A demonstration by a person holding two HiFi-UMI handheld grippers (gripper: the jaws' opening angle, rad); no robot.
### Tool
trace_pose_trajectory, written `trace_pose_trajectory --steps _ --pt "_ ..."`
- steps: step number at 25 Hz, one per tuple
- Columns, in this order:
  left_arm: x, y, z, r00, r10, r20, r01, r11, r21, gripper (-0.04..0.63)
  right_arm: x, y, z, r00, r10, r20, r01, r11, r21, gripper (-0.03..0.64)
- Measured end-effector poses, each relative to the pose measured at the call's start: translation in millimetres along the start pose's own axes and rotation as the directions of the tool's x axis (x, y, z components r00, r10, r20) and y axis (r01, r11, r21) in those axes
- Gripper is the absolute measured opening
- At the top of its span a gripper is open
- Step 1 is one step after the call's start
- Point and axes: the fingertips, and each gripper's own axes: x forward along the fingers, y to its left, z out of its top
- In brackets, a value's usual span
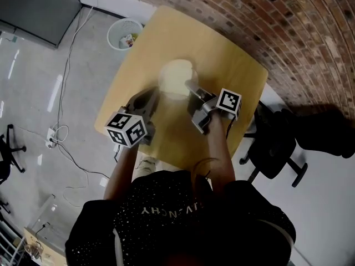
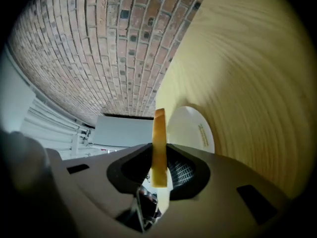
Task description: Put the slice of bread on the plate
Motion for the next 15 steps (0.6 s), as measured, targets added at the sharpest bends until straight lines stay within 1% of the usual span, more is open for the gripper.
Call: trace_pose_trajectory --steps 3,6,7,8,9,10,11,12,13,14,15 --pt "-3 4 -3 1.0 0.015 -0.007 -0.015 1.0 -0.003 0.011 0 -8 2 0.997 -0.07 0.016 0.071 0.996 -0.052 0.098" --pt "-4 4 -6 1.0 0.018 -0.011 -0.018 1.0 -0.004 0.011 0 -13 4 0.989 -0.147 0.032 0.15 0.978 -0.141 0.101" --pt "-5 4 -7 1.0 0.019 -0.014 -0.019 1.0 -0.007 0.011 2 -13 2 0.986 -0.163 0.026 0.165 0.972 -0.166 0.135" --pt "-6 3 -7 1.0 0.019 -0.015 -0.019 1.0 -0.013 0.011 4 -11 0 0.986 -0.166 0.018 0.166 0.969 -0.182 0.24" --pt "-6 2 -7 1.0 0.019 -0.015 -0.019 1.0 -0.021 0.011 5 -6 -2 0.987 -0.158 0.019 0.158 0.969 -0.191 0.303" --pt "-7 1 -6 1.0 0.02 -0.013 -0.02 1.0 -0.024 0.011 6 0 -2 0.989 -0.147 0.033 0.151 0.968 -0.2 0.338" --pt "-9 1 -5 1.0 0.023 -0.011 -0.023 1.0 -0.021 0.011 6 6 -1 0.988 -0.144 0.057 0.153 0.964 -0.219 0.386" --pt "-10 0 -4 0.999 0.03 -0.012 -0.03 0.999 -0.01 0.011 4 10 2 0.984 -0.155 0.087 0.172 0.953 -0.249 0.421" --pt "-11 1 -4 0.999 0.041 -0.015 -0.041 0.999 0.005 0.011 2 11 4 0.977 -0.181 0.116 0.208 0.935 -0.288 0.438" --pt "-12 1 -5 0.998 0.053 -0.019 -0.053 0.998 0.022 0.011 -2 10 5 0.965 -0.219 0.142 0.255 0.907 -0.334 0.449" --pt "-13 1 -5 0.998 0.063 -0.022 -0.062 0.997 0.037 0.011 -6 8 6 0.951 -0.262 0.164 0.307 0.871 -0.384 0.458"
